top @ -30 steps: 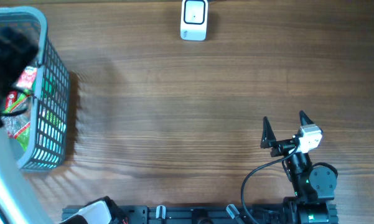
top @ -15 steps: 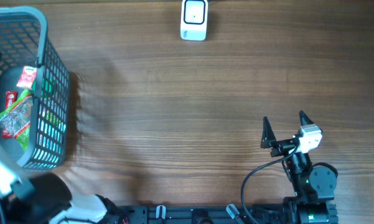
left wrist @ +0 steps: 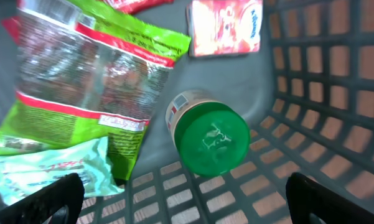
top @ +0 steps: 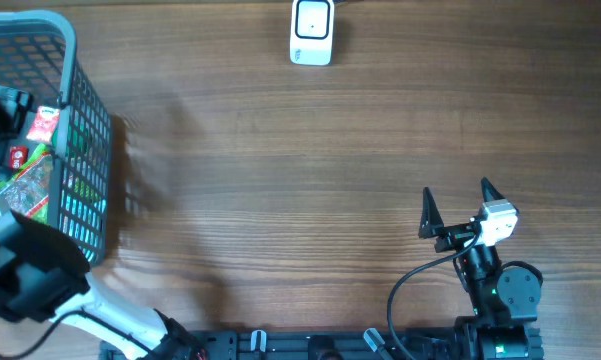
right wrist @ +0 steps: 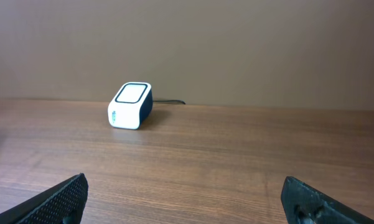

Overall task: Scan the item barcode
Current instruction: 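Move the left gripper into the basket toward the green-capped jar, then grasp the green-capped jar with the left gripper and lift it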

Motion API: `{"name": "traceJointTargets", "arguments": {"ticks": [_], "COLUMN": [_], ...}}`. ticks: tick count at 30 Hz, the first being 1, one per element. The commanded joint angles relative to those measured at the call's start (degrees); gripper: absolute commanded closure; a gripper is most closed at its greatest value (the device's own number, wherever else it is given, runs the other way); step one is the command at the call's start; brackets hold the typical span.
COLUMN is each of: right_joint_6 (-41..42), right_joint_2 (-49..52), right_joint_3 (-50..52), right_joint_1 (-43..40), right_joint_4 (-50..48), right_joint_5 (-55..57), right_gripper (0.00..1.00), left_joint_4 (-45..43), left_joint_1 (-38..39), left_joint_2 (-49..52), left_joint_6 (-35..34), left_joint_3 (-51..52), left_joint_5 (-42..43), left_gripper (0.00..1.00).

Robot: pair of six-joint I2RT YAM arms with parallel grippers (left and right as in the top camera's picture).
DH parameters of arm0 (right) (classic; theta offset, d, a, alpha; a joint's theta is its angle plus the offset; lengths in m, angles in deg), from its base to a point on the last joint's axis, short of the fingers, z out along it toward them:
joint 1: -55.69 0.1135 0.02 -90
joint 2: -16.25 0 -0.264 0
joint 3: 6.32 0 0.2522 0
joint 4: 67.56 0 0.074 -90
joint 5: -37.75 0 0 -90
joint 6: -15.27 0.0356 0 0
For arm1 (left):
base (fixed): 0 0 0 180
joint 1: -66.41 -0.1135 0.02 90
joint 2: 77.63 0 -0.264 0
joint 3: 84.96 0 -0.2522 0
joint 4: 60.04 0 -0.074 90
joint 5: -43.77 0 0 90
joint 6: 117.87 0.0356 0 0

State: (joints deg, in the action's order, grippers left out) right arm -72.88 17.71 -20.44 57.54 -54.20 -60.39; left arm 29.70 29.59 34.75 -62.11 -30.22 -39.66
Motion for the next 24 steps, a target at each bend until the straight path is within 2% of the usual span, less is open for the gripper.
{"name": "traceJointTargets", "arguments": {"ticks": [1,8,16,24], "right_joint_6": [0.7,0.7,0.7,0.7], "right_joint_2": [0.2,0.2,0.2,0.2], "right_joint_3": [0.1,0.1,0.1,0.1], "right_joint_1": [0.3,0.3,0.3,0.3], "right_joint_4": [-0.2,-0.2,-0.2,-0.2], "right_joint_5": [-0.7,-0.7,-0.7,-0.7], "right_gripper": [0.0,0.0,0.0,0.0], "left_joint_4": [-0.6,-3.0,-0.6,-0.4], "left_joint_1": [2.3,5.5,5.6,6.0], "left_joint_2": [3.4,6.5,6.7,8.4], "left_joint_6": [-1.0,-1.2,-2.5,-2.5], "left_joint_3": [-0.6,-0.6,-0.6,-0.6], "left_joint_5": [1.1,0.6,-3.9,-4.1], "left_gripper": [0.0,0.0,0.0,0.0]}}
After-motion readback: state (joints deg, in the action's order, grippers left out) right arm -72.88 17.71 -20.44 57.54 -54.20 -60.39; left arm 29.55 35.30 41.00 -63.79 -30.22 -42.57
